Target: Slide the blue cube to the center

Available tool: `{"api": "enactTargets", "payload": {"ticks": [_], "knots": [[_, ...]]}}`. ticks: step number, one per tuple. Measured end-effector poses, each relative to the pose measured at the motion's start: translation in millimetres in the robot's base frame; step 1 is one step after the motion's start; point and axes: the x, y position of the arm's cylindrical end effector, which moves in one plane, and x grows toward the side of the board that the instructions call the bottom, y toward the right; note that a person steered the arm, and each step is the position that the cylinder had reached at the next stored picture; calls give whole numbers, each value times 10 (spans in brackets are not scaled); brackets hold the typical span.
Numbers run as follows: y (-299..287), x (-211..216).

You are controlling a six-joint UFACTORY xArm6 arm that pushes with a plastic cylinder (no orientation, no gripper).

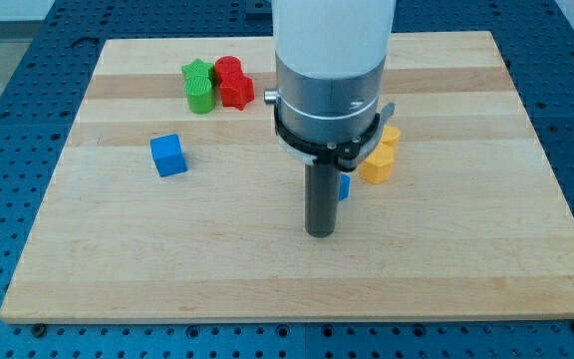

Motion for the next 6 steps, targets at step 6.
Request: {"api": "enactTargets", "payload": {"ticks": [6], "knots": [[-2183,-304]]}}
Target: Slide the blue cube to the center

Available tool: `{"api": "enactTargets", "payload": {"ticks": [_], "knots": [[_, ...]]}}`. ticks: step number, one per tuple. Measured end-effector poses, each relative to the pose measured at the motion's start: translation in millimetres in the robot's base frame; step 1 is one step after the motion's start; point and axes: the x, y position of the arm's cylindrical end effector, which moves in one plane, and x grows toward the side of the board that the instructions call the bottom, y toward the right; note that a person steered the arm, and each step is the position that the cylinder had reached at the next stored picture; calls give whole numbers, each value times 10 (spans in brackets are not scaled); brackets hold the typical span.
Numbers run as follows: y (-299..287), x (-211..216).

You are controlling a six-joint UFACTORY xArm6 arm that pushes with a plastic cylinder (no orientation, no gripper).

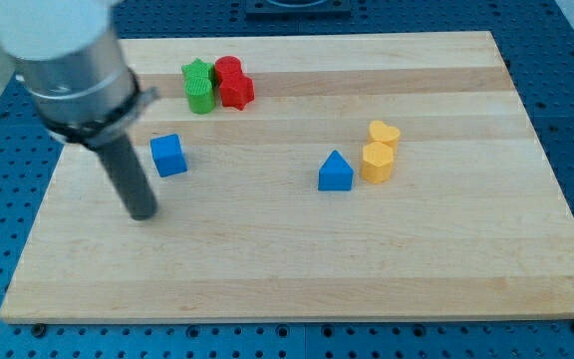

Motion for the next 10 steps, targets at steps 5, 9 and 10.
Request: {"api": "enactTargets", "payload": {"ticks": [5,9,10], "knots": [[1222,-664],[1077,-343],[1347,-345]]}}
